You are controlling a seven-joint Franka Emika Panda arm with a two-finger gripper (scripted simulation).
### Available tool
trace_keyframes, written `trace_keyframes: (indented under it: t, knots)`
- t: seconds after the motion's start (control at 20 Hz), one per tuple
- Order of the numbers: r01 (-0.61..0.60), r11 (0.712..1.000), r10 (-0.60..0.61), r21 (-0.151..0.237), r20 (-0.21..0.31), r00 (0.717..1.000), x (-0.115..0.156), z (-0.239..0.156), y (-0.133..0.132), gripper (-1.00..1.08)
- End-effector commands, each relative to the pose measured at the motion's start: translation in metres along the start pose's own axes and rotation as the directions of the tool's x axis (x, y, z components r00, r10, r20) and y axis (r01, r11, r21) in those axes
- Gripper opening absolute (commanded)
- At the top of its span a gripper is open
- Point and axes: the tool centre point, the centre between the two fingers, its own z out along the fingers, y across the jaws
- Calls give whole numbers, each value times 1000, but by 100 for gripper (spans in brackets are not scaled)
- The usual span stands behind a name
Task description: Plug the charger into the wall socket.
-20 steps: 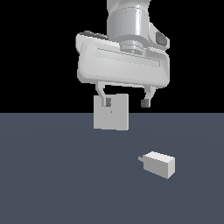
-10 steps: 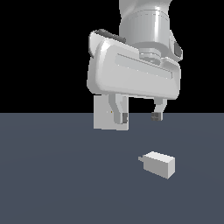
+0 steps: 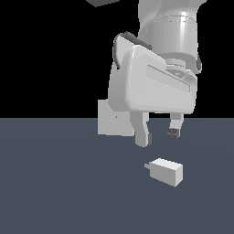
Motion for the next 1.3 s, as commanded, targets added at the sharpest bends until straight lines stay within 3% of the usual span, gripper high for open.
trace_keyframes:
  t: [0.0, 0.6, 1.25]
  knots:
    - [23, 1000, -23, 1, -2, 1000, -4, 3, 1, 100]
    - [43, 999, -43, 2, -2, 999, -8, 10, 3, 100]
    - [47, 999, -47, 2, -2, 999, -10, 55, 3, 100]
